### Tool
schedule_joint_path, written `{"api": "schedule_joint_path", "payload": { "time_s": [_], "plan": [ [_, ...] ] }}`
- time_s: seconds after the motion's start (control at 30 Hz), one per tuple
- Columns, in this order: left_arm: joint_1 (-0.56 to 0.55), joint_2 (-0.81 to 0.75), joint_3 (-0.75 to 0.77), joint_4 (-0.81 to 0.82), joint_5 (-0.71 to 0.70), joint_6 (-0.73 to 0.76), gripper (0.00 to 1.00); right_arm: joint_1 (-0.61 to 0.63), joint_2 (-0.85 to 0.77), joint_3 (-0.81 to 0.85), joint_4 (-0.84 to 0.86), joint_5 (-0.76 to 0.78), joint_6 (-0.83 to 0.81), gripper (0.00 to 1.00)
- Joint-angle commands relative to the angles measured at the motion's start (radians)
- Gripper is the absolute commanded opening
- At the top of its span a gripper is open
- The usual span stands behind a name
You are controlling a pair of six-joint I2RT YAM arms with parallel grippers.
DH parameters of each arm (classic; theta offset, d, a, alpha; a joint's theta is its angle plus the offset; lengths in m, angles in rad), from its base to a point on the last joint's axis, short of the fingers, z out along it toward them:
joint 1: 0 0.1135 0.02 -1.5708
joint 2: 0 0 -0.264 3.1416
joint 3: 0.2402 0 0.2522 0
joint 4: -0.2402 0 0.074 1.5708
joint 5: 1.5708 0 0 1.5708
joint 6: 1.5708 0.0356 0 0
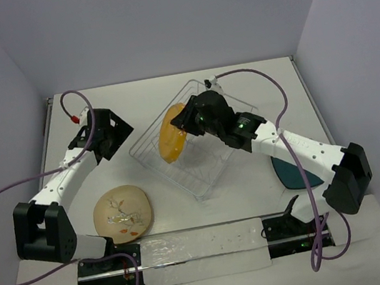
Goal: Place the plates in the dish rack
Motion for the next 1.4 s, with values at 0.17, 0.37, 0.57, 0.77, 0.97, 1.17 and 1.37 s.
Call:
{"api": "schedule_joint_path", "payload": {
  "time_s": [0.17,0.37,0.57,0.77,0.97,1.17,1.37],
  "plan": [
    [-0.056,0.070,0.088,0.048,-0.013,0.005,0.99,-0.054,-0.032,-0.019,0.160,-0.112,0.144,0.00],
    [-0.066,0.084,0.085,0.061,-0.009,0.003,0.99,-0.074,-0.015,-0.034,0.162,-0.124,0.170,0.00],
    [-0.070,0.103,0.094,0.058,-0.008,0.007,0.99,-0.079,-0.016,-0.065,0.162,-0.130,0.209,0.00],
    [-0.073,0.113,0.096,0.066,-0.001,0.011,0.99,-0.090,-0.012,-0.093,0.162,-0.171,0.254,0.00],
    [-0.081,0.126,0.090,0.078,0.009,0.018,0.99,-0.102,0.013,-0.109,0.160,-0.197,0.295,0.00],
    [-0.091,0.134,0.082,0.095,0.024,0.021,0.99,-0.111,0.062,-0.061,0.155,-0.162,0.271,0.00],
    [-0.096,0.136,0.079,0.115,0.040,0.024,0.99,-0.112,0.139,-0.012,0.130,-0.178,0.250,0.07]
  ]
}}
